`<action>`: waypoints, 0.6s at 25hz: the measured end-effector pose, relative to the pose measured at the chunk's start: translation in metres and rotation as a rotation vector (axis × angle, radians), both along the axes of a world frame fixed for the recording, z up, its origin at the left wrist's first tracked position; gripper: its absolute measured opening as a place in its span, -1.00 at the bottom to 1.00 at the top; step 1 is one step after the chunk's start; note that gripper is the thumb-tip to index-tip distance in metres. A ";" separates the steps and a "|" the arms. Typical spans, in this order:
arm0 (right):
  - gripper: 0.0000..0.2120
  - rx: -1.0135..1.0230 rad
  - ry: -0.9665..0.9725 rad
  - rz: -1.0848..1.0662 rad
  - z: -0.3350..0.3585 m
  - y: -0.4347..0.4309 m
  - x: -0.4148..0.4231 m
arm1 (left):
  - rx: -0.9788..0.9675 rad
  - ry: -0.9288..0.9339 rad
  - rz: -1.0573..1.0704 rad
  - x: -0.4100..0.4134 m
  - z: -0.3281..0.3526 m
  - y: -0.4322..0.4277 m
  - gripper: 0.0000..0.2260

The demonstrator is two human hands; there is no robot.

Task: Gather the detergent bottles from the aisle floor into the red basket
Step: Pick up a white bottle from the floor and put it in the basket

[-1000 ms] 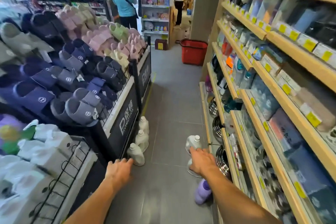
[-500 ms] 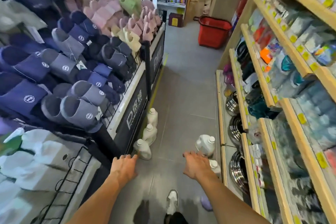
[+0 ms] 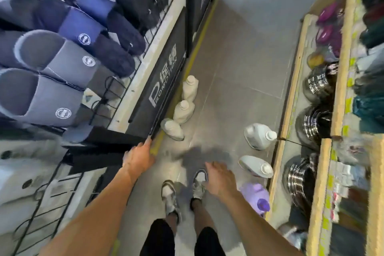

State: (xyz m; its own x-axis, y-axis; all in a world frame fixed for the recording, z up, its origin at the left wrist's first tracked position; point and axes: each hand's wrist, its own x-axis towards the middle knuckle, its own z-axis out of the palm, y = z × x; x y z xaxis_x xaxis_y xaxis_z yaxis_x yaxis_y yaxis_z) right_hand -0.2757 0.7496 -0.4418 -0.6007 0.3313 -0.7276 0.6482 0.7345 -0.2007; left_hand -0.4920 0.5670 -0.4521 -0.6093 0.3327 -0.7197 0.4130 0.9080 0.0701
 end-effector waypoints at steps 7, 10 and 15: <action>-0.33 -0.060 0.029 -0.171 -0.239 -0.002 -0.060 | -0.053 -0.044 -0.308 -0.105 -0.242 0.040 -0.12; -0.23 -0.080 0.101 -0.221 -0.351 0.001 -0.102 | 0.015 -0.021 -0.405 -0.127 -0.349 0.050 0.00; -0.06 -0.190 0.239 -0.277 -0.491 -0.005 -0.154 | 0.244 -0.043 -0.194 -0.153 -0.466 0.054 -0.02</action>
